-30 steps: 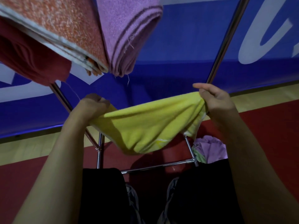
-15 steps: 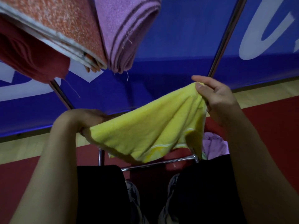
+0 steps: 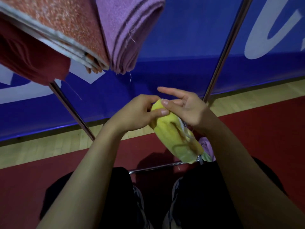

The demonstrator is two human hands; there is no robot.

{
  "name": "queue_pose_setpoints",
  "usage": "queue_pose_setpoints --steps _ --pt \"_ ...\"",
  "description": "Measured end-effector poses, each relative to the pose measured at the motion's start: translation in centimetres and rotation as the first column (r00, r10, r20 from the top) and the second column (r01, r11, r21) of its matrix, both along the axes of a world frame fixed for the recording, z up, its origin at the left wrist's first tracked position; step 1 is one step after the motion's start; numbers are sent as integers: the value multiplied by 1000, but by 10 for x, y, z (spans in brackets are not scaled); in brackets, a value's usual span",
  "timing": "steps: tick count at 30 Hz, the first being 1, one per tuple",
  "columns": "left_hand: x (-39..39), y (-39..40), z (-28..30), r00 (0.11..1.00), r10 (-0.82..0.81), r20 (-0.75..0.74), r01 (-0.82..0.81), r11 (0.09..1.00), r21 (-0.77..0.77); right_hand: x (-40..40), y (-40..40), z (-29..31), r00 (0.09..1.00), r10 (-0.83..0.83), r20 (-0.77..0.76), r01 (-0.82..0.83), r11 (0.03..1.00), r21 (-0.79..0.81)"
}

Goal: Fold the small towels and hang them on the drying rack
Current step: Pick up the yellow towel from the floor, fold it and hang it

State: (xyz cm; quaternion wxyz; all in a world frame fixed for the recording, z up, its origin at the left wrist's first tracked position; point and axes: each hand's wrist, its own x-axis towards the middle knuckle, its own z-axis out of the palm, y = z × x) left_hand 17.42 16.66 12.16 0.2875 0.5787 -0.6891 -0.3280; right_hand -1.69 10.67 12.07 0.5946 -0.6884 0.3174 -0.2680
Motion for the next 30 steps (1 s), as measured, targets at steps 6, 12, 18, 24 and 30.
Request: queue_pose_setpoints --steps 6,12,18,24,30 --pt "-5 -3 -4 995 40 95 -25 988 -154 -8 -4 -3 999 3 -53 -7 997 -78" --pt "-5 -5 -3 993 99 58 -88 981 -174 -8 -9 -10 999 -27 -16 26 995 -96" --pt "2 5 15 907 355 -227 -398 899 -185 -8 -8 -33 983 -39 -181 4 982 -190" --pt "13 10 22 761 405 -507 -428 901 79 -10 -5 -41 686 -22 -727 -364 855 -369" --pt "16 11 27 604 269 -750 -200 962 184 -11 -21 -56 514 -35 -857 -390 881 -270"
